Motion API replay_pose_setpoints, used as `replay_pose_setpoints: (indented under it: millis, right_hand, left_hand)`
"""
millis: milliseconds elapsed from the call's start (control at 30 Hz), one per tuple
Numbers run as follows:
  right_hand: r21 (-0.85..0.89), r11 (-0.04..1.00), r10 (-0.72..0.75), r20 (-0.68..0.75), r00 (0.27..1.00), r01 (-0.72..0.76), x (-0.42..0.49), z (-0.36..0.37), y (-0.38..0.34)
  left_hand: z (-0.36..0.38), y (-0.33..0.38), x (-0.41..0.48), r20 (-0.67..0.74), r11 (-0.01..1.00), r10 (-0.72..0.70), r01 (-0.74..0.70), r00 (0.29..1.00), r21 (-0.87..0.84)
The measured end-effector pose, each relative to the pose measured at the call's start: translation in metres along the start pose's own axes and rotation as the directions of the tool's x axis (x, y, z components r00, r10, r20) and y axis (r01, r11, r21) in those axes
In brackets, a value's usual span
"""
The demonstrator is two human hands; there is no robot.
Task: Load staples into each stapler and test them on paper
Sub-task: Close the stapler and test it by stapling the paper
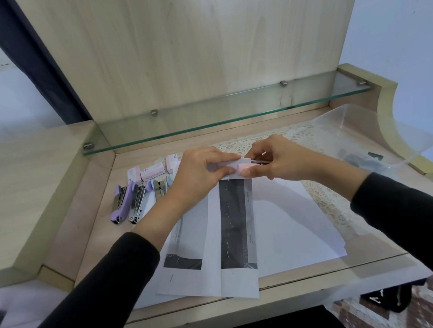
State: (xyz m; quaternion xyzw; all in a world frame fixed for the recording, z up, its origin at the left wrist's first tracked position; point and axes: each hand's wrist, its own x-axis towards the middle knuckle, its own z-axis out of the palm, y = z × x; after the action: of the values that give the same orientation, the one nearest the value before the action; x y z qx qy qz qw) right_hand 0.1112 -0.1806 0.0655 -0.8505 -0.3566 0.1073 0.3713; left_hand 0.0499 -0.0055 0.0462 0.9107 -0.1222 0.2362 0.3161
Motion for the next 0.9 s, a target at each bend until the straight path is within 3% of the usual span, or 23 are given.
replay_pose_setpoints:
  millis: [667, 900]
  right_hand:
    - [-0.104, 0.994, -0.02, -0.079, 0.997, 0.012, 0.001, 0.002, -0.004]
    - [-0.102, 0.995, 0.022, -0.004, 1.0, -0.022, -0.002, -0.002, 0.004]
  left_hand:
    - [-0.002, -0.005, -0.003, 0.008, 0.998, -0.022, 0.021, 1.0, 0.067]
    - [-0.004, -0.01, -0.001, -0.002, 0.997, -0.018, 0.018, 1.0, 0.07]
